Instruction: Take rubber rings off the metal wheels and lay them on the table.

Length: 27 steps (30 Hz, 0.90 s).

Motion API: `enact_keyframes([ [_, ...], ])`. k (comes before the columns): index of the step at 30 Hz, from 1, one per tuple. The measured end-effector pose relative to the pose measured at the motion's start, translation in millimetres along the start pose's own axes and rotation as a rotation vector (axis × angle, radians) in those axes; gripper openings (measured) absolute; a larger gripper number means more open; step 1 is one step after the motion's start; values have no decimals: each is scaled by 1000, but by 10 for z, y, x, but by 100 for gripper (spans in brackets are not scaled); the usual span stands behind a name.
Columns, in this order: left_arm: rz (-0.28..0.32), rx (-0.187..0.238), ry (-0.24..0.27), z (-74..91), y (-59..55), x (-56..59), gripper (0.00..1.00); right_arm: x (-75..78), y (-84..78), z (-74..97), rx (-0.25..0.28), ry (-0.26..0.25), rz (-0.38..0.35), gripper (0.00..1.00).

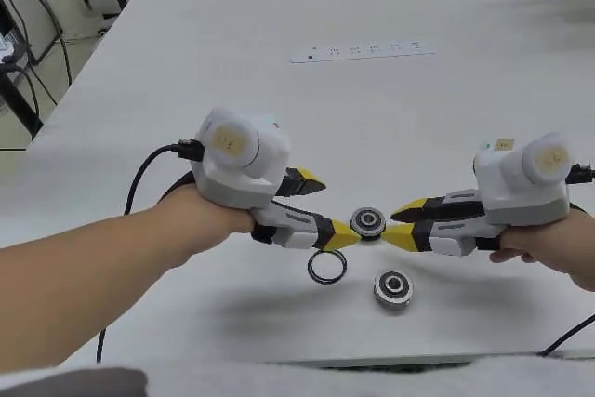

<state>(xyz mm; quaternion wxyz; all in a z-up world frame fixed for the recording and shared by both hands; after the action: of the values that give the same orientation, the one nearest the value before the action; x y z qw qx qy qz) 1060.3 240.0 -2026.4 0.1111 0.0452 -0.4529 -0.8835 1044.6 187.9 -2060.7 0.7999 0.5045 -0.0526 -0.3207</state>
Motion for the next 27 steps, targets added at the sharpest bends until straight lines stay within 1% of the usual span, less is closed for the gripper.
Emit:
enact_keyframes([
  [3, -3, -10, -5, -52, -35, -17, 46, -7, -13, -21, -4, 2, 5, 19],
  [5, -3, -11, -8, -83, -39, -7, 45, -3, -22, -30, -5, -1, 7, 19],
  [8, 7, -9, -22, -138, -37, 14, 44, 6, -37, -39, -6, -2, 4, 18],
  [11, 10, -5, -26, -172, -23, 23, 42, 10, -38, -43, -3, -4, 3, 18],
  [18, -1, -13, -37, -267, -20, 38, 36, 16, -39, -57, 5, -4, -1, 18],
  [22, 13, -8, -43, -316, -1, 49, 32, 15, -58, -59, 5, -4, -6, 18],
  [27, 1, -24, -49, -368, -10, 71, 29, 30, -73, -52, 7, -5, -9, 18],
])
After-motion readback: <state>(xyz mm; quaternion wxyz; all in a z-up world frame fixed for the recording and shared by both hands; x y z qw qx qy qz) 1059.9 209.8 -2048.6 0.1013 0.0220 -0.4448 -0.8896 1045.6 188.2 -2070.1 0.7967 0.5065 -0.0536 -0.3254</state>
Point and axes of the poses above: the centre of the closed fingertips' face, and the gripper's own axes: z roughly backward along the fingers, x roughly to its right, y roughly out of its top, the point moved 1 cm from there along z, roughly backward along the fingers, and after that the axes turned 3 degrees about y, right-handed, at the moved point
